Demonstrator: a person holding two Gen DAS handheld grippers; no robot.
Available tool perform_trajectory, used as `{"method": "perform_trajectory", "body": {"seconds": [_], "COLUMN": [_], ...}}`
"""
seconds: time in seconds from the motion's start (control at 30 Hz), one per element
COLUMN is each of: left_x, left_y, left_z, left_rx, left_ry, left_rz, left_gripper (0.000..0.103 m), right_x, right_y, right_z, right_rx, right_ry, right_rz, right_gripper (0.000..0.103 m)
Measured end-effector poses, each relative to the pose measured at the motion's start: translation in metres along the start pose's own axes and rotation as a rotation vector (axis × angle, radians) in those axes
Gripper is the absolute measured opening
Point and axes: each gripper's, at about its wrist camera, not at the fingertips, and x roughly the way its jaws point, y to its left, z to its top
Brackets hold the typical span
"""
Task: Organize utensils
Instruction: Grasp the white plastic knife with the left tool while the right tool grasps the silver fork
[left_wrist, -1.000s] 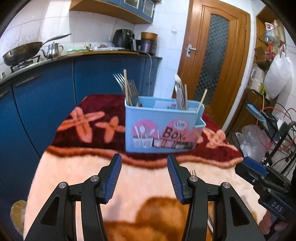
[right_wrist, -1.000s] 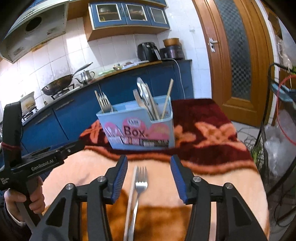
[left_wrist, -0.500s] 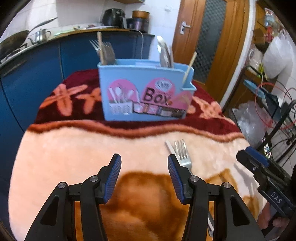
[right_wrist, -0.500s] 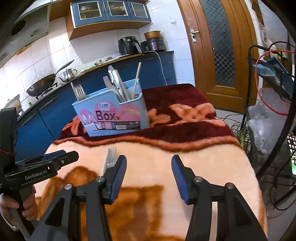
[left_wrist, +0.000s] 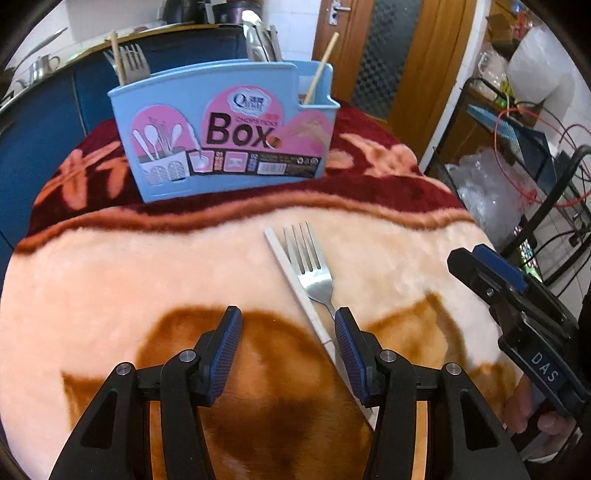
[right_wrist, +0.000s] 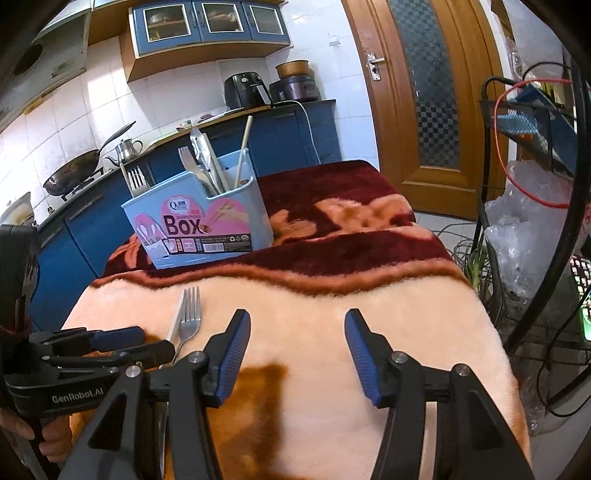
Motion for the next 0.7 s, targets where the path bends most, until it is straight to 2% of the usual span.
{"method": "perform_trajectory", "body": {"seconds": [0.33,0.4,0.5,0.57,0.7], "left_x": [0.0,0.001,0.0,0.003,0.009], "left_y": [0.003,0.006,0.007,0.005,0.002], "left_z": [0.001,0.001,0.001,0.004,0.01], "left_rx": [-0.003,-0.014,-0.013,-0.007,0.008], "left_ry": [0.016,0.025,0.042,0.073,0.123], "left_rz": [0.017,0.001,-0.033,-0.071,-0.101], "left_gripper": [0.053,0.051,0.041,0.028,0.021], "right_x": [0.001,0.001,0.001,0.0,-0.003], "right_y": [-0.002,-0.002,-0.002,0.0,0.006], "right_z": [-0.002,-0.002,-0.002,-0.001,0.0], "right_rx": [0.01,0.009,0.008,0.005,-0.003], "right_ry": [0.003,0.004,0.003,0.004,0.002], "right_rz": [0.009,0.009,0.01,0.011,0.016], "right_gripper": [0.057,0.057,0.057,0.057,0.057]}}
